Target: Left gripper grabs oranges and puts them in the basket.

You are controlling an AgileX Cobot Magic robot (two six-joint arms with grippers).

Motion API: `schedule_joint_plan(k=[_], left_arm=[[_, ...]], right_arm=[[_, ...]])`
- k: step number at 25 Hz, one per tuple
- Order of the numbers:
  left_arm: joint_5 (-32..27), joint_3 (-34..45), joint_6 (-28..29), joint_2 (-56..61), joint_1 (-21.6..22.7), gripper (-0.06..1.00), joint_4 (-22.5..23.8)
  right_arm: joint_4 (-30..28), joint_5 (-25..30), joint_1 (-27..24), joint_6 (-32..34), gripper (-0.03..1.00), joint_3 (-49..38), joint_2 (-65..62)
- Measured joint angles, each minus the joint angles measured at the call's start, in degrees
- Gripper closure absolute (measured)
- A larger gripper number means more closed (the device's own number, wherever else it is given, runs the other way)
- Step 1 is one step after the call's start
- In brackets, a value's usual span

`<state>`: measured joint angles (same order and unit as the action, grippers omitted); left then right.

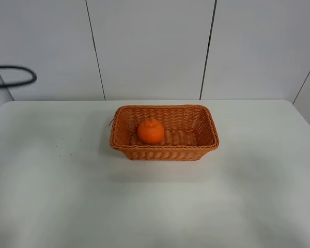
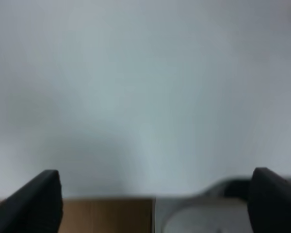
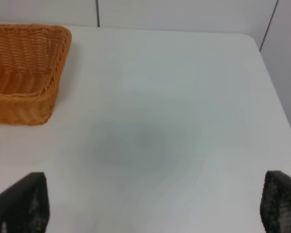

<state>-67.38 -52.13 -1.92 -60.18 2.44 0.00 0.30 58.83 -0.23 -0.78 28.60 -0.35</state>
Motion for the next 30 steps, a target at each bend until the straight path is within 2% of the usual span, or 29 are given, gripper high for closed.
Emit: schedule_joint_plan(k=[4, 8, 20, 24, 30], left_arm=[[4.96, 13.81, 0.0, 13.01, 0.0, 0.07, 0.0], [7.61, 22.22, 0.0, 26.11, 0.0, 0.07, 0.0], [7.19, 23.88, 1.25, 55.24, 0.0, 0.07, 0.92], [7.01, 23.92, 1.47, 59.94, 0.0, 0.07, 0.96], [7.0, 23.92, 1.92, 60.51, 0.0, 0.07, 1.2]], right_arm=[[0.0, 0.0, 0.0, 0.0, 0.27, 0.0, 0.0], [0.0, 0.0, 0.0, 0.0, 0.27, 0.0, 0.0], [0.0, 0.0, 0.0, 0.0, 0.27, 0.0, 0.0], [0.0, 0.0, 0.0, 0.0, 0.27, 0.0, 0.0], [0.0, 0.0, 0.0, 0.0, 0.27, 0.0, 0.0]])
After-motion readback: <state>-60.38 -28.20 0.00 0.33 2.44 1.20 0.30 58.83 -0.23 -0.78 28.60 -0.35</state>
